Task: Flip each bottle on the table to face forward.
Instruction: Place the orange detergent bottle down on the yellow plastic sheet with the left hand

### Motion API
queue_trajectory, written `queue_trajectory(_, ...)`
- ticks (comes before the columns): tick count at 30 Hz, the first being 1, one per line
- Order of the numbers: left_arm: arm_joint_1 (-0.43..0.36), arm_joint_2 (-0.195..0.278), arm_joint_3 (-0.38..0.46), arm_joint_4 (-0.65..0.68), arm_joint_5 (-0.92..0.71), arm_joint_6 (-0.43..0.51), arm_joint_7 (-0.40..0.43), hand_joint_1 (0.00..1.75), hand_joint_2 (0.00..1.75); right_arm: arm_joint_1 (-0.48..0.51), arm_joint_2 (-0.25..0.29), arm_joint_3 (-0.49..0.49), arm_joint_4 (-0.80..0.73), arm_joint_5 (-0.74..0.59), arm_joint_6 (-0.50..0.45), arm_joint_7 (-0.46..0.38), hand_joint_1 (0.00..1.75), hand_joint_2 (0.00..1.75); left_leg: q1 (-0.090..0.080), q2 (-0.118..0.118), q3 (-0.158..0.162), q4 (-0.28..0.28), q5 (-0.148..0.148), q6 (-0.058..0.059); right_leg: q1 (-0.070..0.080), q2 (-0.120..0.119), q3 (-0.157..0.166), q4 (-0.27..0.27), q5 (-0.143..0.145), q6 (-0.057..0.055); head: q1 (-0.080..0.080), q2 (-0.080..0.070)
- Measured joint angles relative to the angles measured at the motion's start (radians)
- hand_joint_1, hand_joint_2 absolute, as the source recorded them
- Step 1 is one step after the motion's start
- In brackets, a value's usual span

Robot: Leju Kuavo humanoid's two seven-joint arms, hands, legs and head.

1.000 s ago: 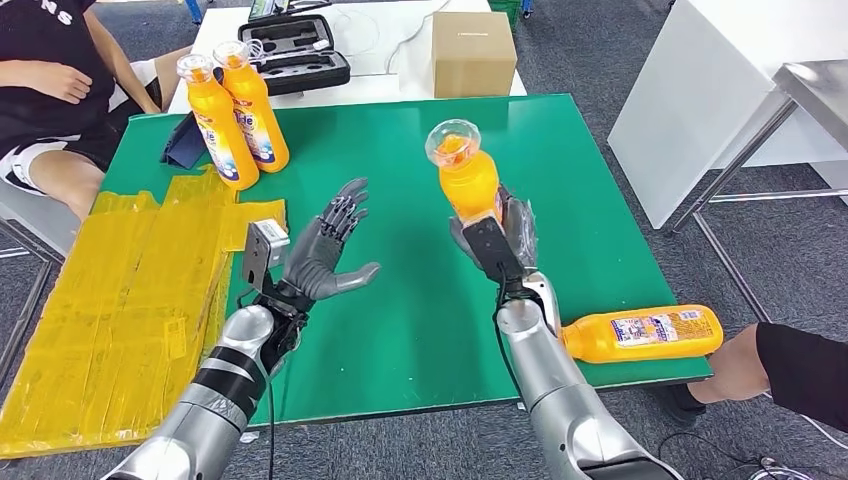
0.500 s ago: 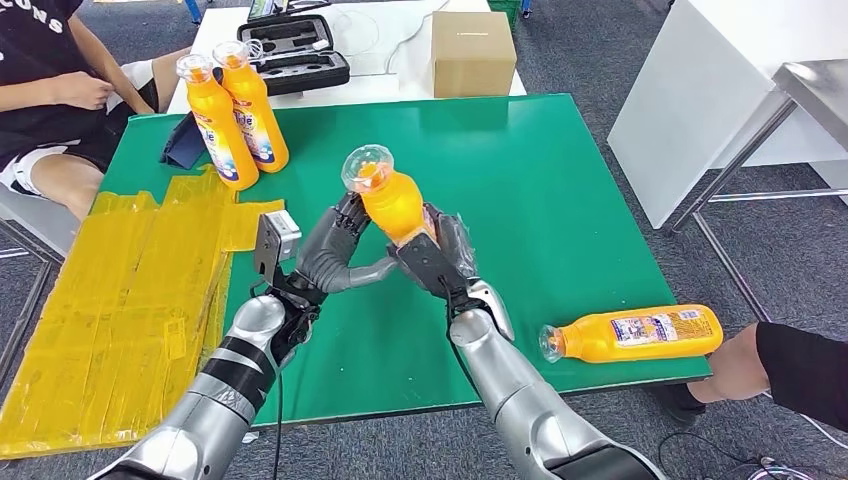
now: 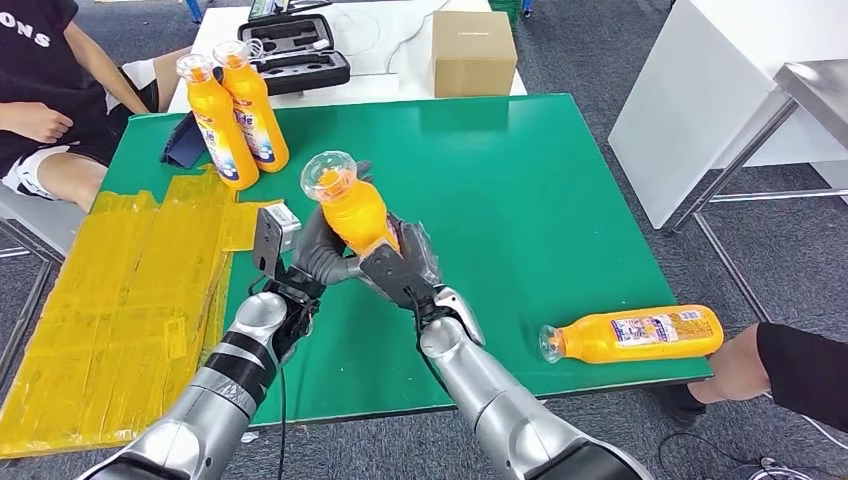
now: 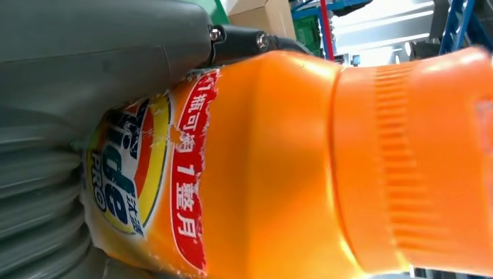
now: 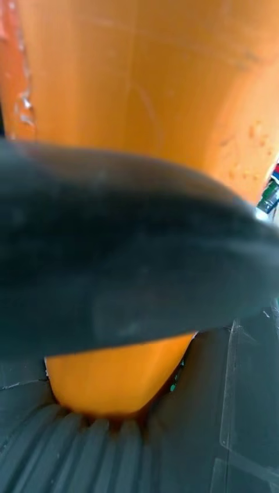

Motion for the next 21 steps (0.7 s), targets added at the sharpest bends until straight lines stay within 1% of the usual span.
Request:
queue_trajectory(3,0.000,0.000,0.005,0.009,-0.003,0.014,-0.007,0.00,1.75,0.002,-0.002,0.032,-0.004,-0.005,0.003,0.003,1.65,1.75,0.000,0.000,0.000,0.000,0.000,0.000,0.000,0.000,0.000,0.000,0.000,0.000,0.000,0.000)
queue_trajectory(4,0.000,0.001,0.007,0.012,-0.003,0.017,-0.011,0.14,1.75,0.004,-0.003,0.045,-0.007,-0.003,0.002,0.006,1.65,1.75,0.000,0.000,0.000,0.000,0.000,0.000,0.000,0.000,0.000,0.000,0.000,0.000,0.000,0.000)
queue_trajectory(7,0.006,0.002,0.021,0.014,0.014,0.022,-0.025,1.44,1.75,0.009,-0.007,0.087,-0.020,0.007,-0.008,0.026,1.67,1.75,0.000,0.000,0.000,0.000,0.000,0.000,0.000,0.000,0.000,0.000,0.000,0.000,0.000,0.000)
queue_trajectory(8,0.009,0.003,0.028,0.014,0.025,0.023,-0.029,1.75,1.75,0.009,-0.008,0.100,-0.022,0.009,-0.012,0.034,1.66,1.75,0.000,0.000,0.000,0.000,0.000,0.000,0.000,0.000,0.000,0.000,0.000,0.000,0.000,0.000)
queue_trajectory(13,0.028,0.002,0.060,0.012,0.073,0.028,-0.034,1.75,1.75,0.007,-0.009,0.139,-0.018,0.005,-0.027,0.049,1.70,1.75,0.000,0.000,0.000,0.000,0.000,0.000,0.000,0.000,0.000,0.000,0.000,0.000,0.000,0.000)
queue_trajectory(16,0.037,0.001,0.071,0.010,0.082,0.029,-0.034,1.75,1.75,0.005,-0.010,0.150,-0.012,0.002,-0.031,0.049,1.75,1.75,0.000,0.000,0.000,0.000,0.000,0.000,0.000,0.000,0.000,0.000,0.000,0.000,0.000,0.000)
queue_trajectory(21,0.044,0.000,0.080,0.004,0.090,0.033,-0.031,1.75,1.75,0.002,-0.010,0.156,-0.002,0.001,-0.035,0.042,1.75,1.75,0.000,0.000,0.000,0.000,0.000,0.000,0.000,0.000,0.000,0.000,0.000,0.000,0.000,0.000)
